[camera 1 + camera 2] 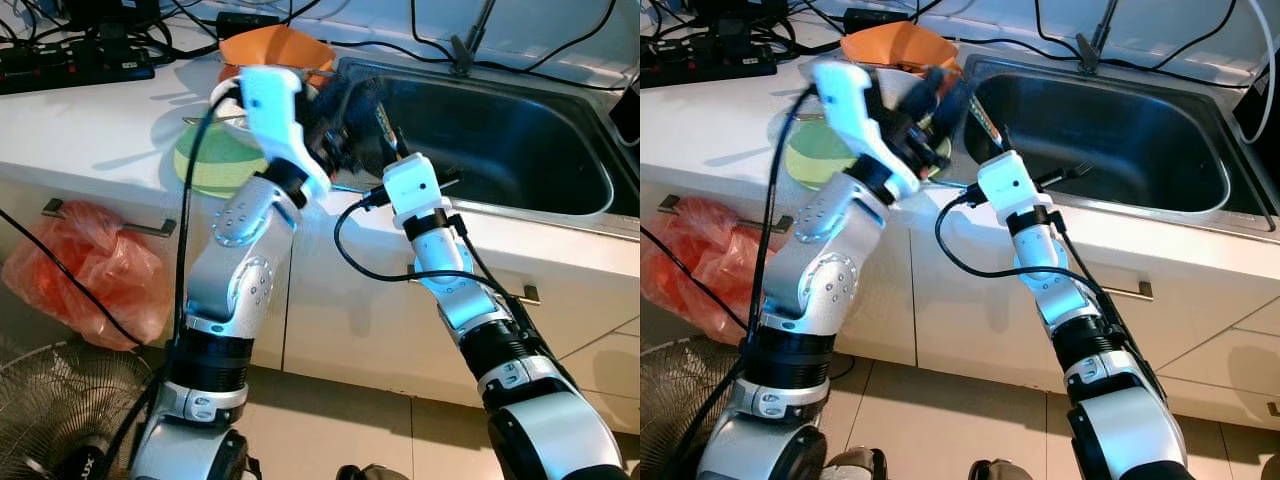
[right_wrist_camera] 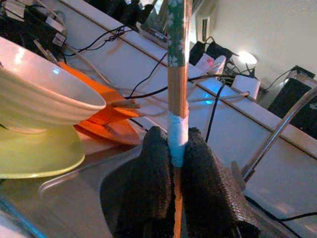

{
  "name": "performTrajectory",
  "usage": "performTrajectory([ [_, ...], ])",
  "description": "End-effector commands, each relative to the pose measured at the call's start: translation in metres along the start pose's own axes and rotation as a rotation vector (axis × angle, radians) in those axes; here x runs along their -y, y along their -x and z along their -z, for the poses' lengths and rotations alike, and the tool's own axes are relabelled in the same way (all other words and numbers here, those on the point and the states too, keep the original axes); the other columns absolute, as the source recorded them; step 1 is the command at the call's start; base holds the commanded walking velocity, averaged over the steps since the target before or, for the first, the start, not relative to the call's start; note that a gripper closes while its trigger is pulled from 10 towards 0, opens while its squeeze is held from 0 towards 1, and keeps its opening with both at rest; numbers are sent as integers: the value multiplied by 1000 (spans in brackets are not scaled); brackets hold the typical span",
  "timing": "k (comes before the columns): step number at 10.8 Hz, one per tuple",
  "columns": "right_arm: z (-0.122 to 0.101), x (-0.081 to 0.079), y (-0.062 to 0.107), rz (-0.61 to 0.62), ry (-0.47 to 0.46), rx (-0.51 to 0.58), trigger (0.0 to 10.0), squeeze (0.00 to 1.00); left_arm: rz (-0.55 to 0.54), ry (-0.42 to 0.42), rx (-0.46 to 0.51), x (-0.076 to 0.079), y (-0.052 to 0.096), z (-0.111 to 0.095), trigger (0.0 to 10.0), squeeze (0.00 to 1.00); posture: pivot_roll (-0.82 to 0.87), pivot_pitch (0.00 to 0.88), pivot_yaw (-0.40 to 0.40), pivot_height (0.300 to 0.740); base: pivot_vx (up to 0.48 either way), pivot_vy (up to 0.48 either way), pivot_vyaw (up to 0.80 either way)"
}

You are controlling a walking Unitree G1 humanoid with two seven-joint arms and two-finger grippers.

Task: Kitchen organization

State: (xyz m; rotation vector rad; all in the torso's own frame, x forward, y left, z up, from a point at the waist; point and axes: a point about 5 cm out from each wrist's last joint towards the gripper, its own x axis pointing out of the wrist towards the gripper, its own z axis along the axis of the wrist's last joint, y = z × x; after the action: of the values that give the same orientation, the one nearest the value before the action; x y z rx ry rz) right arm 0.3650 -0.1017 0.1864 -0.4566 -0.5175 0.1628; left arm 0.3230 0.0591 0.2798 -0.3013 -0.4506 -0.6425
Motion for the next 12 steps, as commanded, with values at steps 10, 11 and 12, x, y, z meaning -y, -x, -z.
performTrajectory([
  [10,19,44,-18,240,-379,-185,10000,0,-33,-132,-193,-11,29,46,10000,0,108,75,-59,740,0,0,0],
  [11,22,44,-17,242,-390,-201,10000,0,-29,-139,-230,-10,32,54,10000,0,109,74,-58,740,0,0,0],
  [12,27,44,-16,242,-413,-232,10000,0,-50,-112,-271,-12,40,69,10000,0,107,71,-56,740,0,0,0],
])
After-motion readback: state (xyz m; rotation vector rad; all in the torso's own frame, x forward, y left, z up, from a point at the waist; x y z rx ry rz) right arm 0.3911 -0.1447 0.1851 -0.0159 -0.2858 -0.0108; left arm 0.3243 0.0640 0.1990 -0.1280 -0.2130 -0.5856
